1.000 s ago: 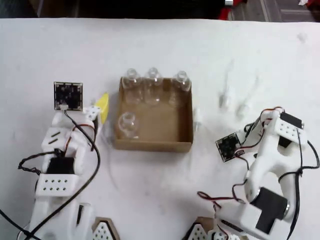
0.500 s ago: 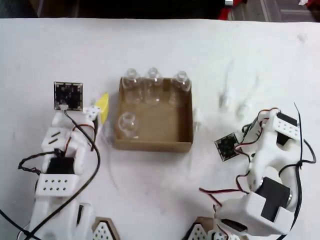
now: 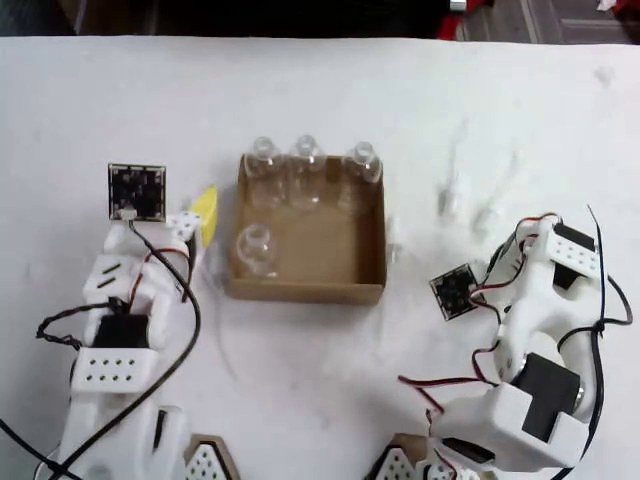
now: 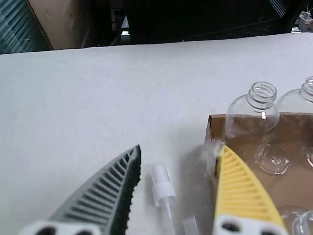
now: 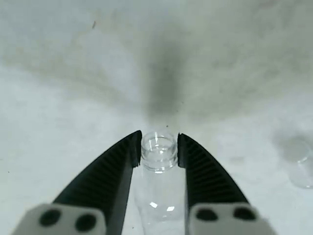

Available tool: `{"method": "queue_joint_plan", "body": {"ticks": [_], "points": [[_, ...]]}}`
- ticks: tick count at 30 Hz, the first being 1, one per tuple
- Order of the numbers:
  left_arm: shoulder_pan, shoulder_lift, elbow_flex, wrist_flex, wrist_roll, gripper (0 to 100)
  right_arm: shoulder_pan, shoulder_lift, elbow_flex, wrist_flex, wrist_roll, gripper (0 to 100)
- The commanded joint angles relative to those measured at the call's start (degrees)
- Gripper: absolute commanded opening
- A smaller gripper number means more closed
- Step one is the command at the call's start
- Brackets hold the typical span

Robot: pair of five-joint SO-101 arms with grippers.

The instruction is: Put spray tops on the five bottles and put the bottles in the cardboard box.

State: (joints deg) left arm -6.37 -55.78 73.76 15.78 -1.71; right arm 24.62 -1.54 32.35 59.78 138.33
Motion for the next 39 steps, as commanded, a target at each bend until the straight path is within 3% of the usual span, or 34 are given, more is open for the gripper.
{"method": "queue_joint_plan", "body": {"ticks": [1, 7, 12, 21, 27, 36, 39], "points": [[0.66, -1.01, -0.26, -1.41, -0.62, 23, -1.89, -1.01, -4.48, -0.13, -4.22, 6.3], [0.66, -1.01, -0.26, -1.41, -0.62, 23, -6.37, -1.01, -12.75, 3.30, -24.26, 6.2], [0.66, -1.01, -0.26, -1.41, -0.53, 23, -10.07, -1.01, -25.85, 16.92, -37.63, 1.0], [0.66, -1.01, -0.18, -1.14, -0.44, 23, -16.31, -1.19, -52.75, 39.43, -67.34, 1.6], [0.66, -1.01, -0.18, -0.97, -0.44, 23, -20.97, -9.71, -54.68, 39.16, -88.53, 1.6], [0.66, -1.45, 0.97, -1.41, -0.44, 23, -41.71, -37.23, -46.33, 38.55, -100.04, 1.6], [0.66, -1.45, 0.97, -1.41, -0.44, 23, -45.14, -42.42, -39.65, 33.19, -106.37, 1.6]]}}
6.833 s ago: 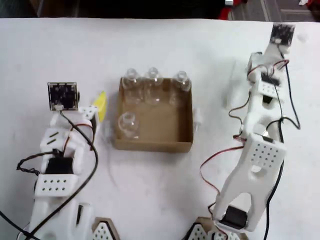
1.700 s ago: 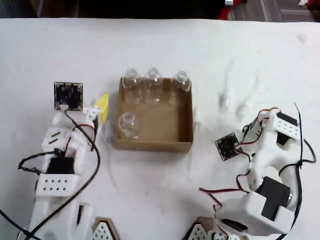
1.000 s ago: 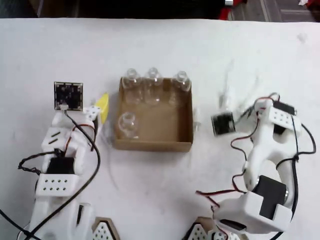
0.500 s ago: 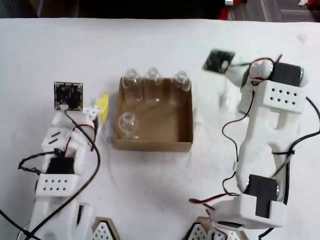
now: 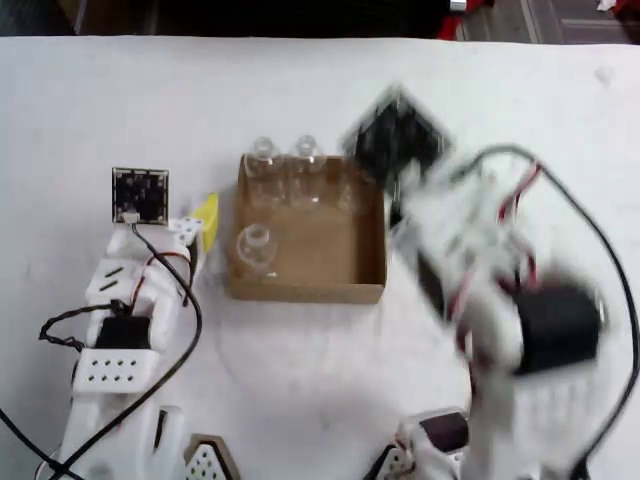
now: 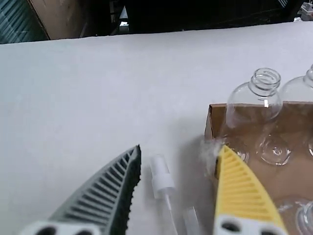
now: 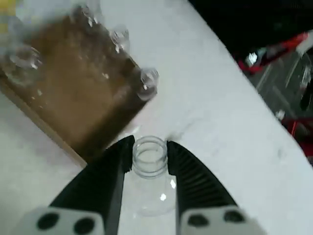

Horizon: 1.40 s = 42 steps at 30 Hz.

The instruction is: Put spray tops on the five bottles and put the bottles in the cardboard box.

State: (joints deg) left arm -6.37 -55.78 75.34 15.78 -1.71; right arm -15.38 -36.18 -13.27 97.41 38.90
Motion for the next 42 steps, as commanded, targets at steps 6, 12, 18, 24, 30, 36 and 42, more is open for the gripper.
{"method": "queue_joint_plan", "body": {"ticks": [6, 12, 18, 24, 30, 36, 42], "points": [[0.66, -1.45, -0.53, -1.41, -0.44, 23, -5.49, -11.12, 28.04, -25.45, -19.34, 1.6], [0.66, -1.36, -0.53, -1.49, -0.44, 23, -6.11, -13.85, 44.75, -44.79, -24.18, 1.6], [0.66, -1.01, 1.76, -6.95, -0.79, 23, -10.07, -17.63, 54.15, -56.48, -30.07, 1.6], [0.66, -1.01, 1.93, -7.47, -0.79, 23, -10.07, -19.56, 68.40, -70.37, -32.09, 1.6], [0.66, -1.01, 1.93, -7.56, -0.79, 23, -10.42, -25.10, 81.58, -80.48, -32.09, 1.6], [0.48, -1.01, 1.93, -7.74, -0.79, 23, -9.98, -34.07, 89.67, -80.75, -32.09, 1.6], [0.57, -1.01, 1.93, -7.74, -0.79, 23, -10.15, -42.68, 97.32, -80.84, -32.09, 1.6]]}}
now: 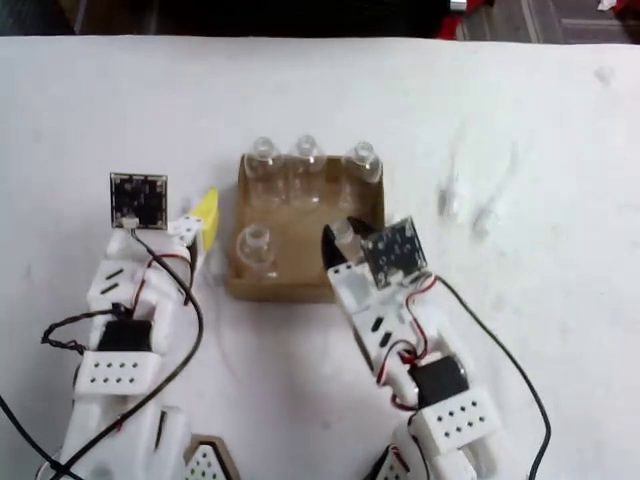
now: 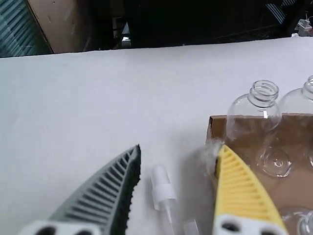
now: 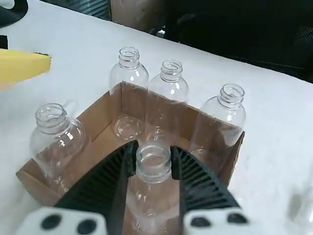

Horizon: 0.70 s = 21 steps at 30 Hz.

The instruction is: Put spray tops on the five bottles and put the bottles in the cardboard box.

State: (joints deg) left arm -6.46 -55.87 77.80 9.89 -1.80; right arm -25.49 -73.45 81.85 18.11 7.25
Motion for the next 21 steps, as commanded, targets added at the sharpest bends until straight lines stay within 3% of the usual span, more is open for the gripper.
{"method": "queue_joint_plan", "body": {"ticks": [1, 13, 18, 21], "points": [[0.66, -0.92, -0.53, -1.85, -0.70, 23, 0.04, -6.90, 2.99, -1.54, -0.44, 1.6], [0.66, -0.92, -0.53, -1.85, -0.70, 23, -0.31, -14.11, 8.44, -1.01, 0.09, 2.2], [0.66, -0.92, -0.53, -1.85, -0.70, 23, -0.40, -13.32, 8.44, -0.92, 0.09, 12.6], [0.66, -0.92, -0.53, -1.85, -0.70, 23, -0.40, -13.67, 8.09, -0.04, 0.09, 13.7]]}}
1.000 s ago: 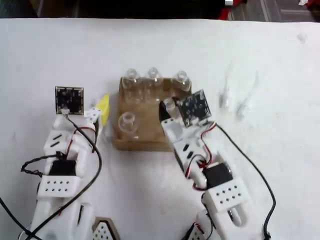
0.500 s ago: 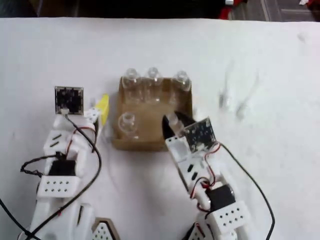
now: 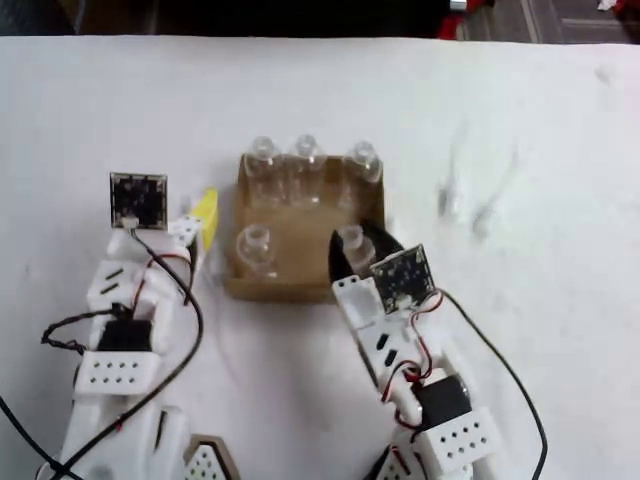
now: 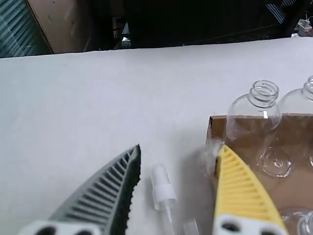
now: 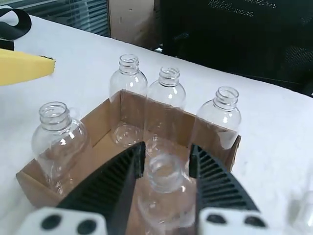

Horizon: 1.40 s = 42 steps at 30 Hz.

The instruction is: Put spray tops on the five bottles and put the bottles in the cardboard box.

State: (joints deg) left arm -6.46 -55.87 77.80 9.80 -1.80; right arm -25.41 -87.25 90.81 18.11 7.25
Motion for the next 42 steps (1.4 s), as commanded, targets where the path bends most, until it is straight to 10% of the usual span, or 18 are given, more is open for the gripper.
{"method": "queue_joint_plan", "body": {"ticks": [1, 17, 28, 42], "points": [[0.66, -0.92, -0.53, -1.76, -0.70, 23, -0.48, 0.04, -0.97, 0.57, 0.09, 13.8], [0.66, -0.92, -0.53, -1.85, -0.70, 23, -0.66, 0.04, -9.49, 10.07, -0.35, 14.1], [0.66, -0.92, -0.53, -1.85, -0.62, 23, -0.22, 0.57, -40.09, 32.22, 0.00, 14.1], [-1.10, -1.36, -0.62, -1.76, -0.35, 23, 26.42, 0.66, -30.86, 36.79, -4.66, 14.1]]}}
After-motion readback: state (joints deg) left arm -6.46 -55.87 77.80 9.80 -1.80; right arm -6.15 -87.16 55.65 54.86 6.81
